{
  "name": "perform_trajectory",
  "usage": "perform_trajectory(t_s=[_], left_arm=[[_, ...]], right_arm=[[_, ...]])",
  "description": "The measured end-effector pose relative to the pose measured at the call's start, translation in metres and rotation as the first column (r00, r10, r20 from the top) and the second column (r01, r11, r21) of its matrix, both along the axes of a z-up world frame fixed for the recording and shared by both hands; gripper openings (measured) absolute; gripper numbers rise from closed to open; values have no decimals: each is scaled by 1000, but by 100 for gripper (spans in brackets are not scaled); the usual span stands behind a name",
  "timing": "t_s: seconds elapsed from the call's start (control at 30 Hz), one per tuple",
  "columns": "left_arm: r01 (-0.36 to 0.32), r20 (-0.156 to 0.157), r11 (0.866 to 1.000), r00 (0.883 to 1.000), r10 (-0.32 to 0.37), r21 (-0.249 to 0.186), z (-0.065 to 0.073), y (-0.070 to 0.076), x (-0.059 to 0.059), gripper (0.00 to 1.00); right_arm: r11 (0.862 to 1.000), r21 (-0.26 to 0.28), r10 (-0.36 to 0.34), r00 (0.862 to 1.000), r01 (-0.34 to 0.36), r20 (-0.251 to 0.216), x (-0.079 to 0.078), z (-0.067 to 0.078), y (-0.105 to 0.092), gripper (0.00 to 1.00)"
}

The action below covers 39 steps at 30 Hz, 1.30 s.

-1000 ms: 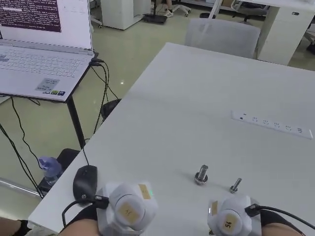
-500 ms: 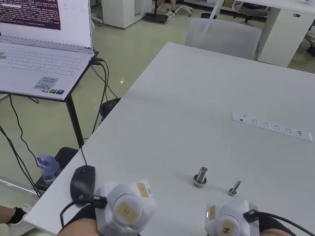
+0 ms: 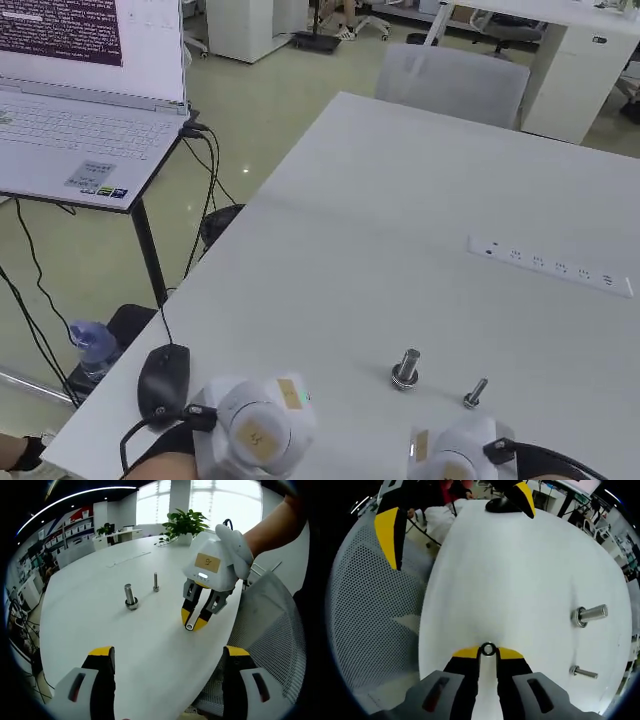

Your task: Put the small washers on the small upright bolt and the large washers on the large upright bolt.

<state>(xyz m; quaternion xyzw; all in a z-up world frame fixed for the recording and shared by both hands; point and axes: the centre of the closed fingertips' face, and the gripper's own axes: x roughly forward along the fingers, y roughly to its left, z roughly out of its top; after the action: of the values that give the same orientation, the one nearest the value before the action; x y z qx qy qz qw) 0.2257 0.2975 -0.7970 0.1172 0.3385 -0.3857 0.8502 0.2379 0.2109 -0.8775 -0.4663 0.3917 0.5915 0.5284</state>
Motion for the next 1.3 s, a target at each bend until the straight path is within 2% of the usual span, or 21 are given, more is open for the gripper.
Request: perform_trajectory(t_s=[0.17,0.2,0.27,0.33,0.37,0.57,0.67,0.93,1.1,1.17,1.3], left_arm=[[-6,17,1000,1000,6,-21,2,-3,2,89],[-6,15,1000,1000,6,-18,2,-3,2,89],[-7,15,1000,1000,7,-12,2,-2,2,90],[-9,21,1000,1000,9,-19,3,-3,4,90],[-11,28,1000,1000,12,-22,4,-2,5,91],[-20,44,998,999,22,-54,6,-4,10,91],[-16,53,998,998,19,-63,7,-6,11,92],[-10,72,997,997,16,-80,10,-12,18,93],[-13,80,996,997,20,-85,11,-14,19,94],[-16,82,996,996,23,-87,11,-14,20,94],[-24,77,995,997,31,-92,11,-14,22,94]], right_arm=[[999,22,-29,1000,29,-9,1,1,-2,13],[998,30,-46,999,46,-14,1,1,-2,13],[991,51,-123,991,126,-60,-1,1,0,13],[992,53,-109,993,111,-48,1,2,-1,13],[987,75,-141,988,145,-62,1,5,1,13],[984,77,-157,986,162,-58,8,23,-9,13],[980,82,-177,983,181,-52,15,29,-17,13],[954,92,-283,959,284,-25,56,51,-63,13],[942,98,-320,947,320,-10,75,61,-80,13],[940,103,-327,945,326,-12,78,64,-83,13],[945,97,-312,950,312,-8,84,67,-84,13]])
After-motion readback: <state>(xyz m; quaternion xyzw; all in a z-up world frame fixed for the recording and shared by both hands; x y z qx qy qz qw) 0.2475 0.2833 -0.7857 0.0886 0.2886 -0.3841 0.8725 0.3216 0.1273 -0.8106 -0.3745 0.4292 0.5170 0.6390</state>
